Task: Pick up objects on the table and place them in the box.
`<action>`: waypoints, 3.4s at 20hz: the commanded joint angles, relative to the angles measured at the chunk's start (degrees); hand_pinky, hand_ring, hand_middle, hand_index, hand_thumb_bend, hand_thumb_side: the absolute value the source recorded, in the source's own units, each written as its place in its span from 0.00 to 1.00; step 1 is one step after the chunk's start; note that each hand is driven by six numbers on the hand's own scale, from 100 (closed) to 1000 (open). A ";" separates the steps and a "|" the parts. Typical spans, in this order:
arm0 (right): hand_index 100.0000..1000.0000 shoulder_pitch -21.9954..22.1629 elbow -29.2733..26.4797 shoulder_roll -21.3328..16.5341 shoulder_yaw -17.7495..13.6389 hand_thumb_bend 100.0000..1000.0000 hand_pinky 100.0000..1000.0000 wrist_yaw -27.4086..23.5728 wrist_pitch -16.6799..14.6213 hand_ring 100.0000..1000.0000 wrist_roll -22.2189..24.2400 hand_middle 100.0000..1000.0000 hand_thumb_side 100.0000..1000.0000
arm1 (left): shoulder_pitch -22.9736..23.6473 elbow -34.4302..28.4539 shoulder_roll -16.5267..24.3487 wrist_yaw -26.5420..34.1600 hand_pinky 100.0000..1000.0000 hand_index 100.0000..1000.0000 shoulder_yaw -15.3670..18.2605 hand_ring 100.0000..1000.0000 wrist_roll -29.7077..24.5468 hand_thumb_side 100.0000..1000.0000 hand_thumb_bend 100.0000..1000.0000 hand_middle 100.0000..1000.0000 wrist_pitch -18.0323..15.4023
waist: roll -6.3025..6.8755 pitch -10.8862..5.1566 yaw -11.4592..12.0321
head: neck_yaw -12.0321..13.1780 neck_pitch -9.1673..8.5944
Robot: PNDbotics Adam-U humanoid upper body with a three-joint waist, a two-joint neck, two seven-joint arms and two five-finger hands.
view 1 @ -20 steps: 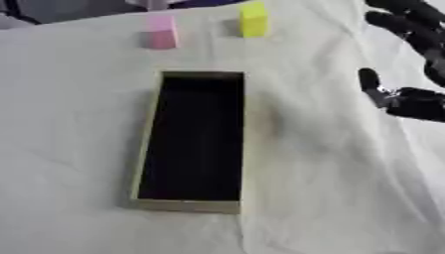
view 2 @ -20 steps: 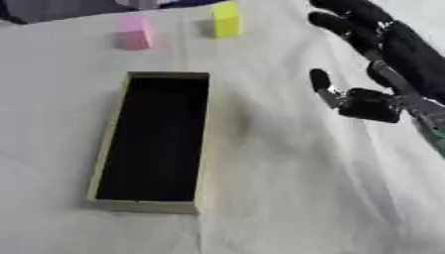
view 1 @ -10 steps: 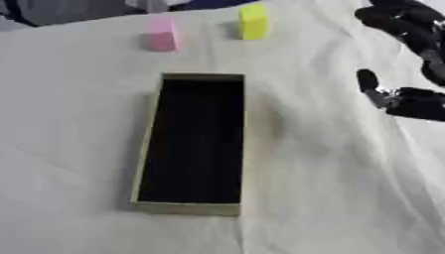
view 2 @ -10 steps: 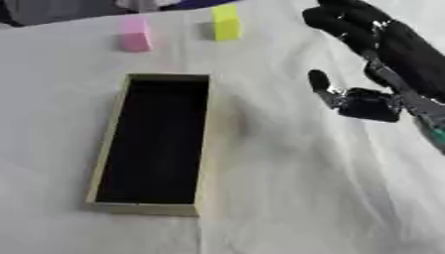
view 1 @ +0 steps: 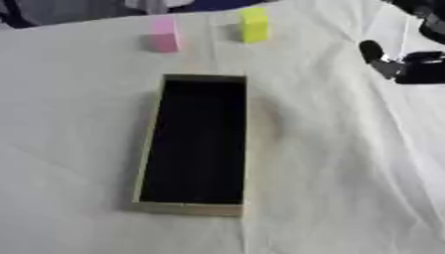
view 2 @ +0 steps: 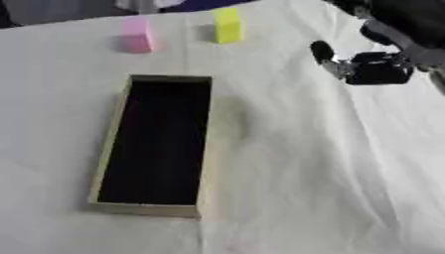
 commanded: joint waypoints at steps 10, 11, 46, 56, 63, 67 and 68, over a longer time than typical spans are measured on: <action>1.00 -12.93 4.21 -1.29 3.70 0.00 0.94 -3.91 7.91 1.00 17.02 0.95 0.15 | -0.72 -1.12 1.56 -0.46 0.55 0.83 -0.36 0.54 -0.41 0.80 0.06 0.59 0.39 | -0.88 0.05 1.83 | -2.14 -3.23; 1.00 -14.03 5.46 -0.88 4.11 0.00 0.94 -3.65 7.55 1.00 17.64 0.95 0.16 | -0.78 -1.12 1.55 -0.49 0.55 0.83 -0.38 0.54 -0.44 0.80 0.06 0.59 0.38 | -0.91 0.27 2.00 | -2.28 -3.58; 1.00 -30.55 28.91 8.25 7.72 0.00 0.94 6.38 5.61 1.00 13.75 0.85 0.10 | -3.01 -1.12 0.93 -1.64 0.55 0.83 -0.88 0.50 -1.66 0.84 0.03 0.59 -0.88 | -0.53 7.39 7.13 | -8.38 -10.72; 1.00 -32.19 28.05 8.76 8.75 0.00 0.94 5.84 10.53 1.00 10.74 0.83 0.13 | -3.57 -1.12 0.73 -2.03 0.55 0.83 -1.07 0.50 -1.99 0.84 0.02 0.58 -0.90 | -0.88 8.84 7.85 | -10.13 -11.26; 1.00 -33.24 29.15 9.61 9.27 0.00 0.95 7.03 10.50 1.00 10.63 0.84 0.15 | -3.43 -1.12 0.48 -2.33 0.55 0.83 -1.04 0.49 -2.13 0.84 0.02 0.58 -0.86 | -1.01 9.64 8.44 | -11.18 -11.81; 1.00 -33.80 29.37 9.92 9.44 0.00 0.95 7.21 10.12 1.00 10.87 0.84 0.17 | -3.49 -1.12 0.33 -2.50 0.54 0.83 -1.06 0.49 -2.19 0.84 0.02 0.58 -0.77 | -1.15 10.07 8.52 | -11.50 -12.35; 1.00 -33.91 29.44 10.01 9.46 0.00 0.95 7.10 9.94 1.00 11.06 0.85 0.18 | -3.52 -1.12 0.29 -2.54 0.54 0.83 -1.06 0.49 -2.20 0.84 0.02 0.58 -0.75 | -1.19 10.16 8.55 | -11.56 -12.51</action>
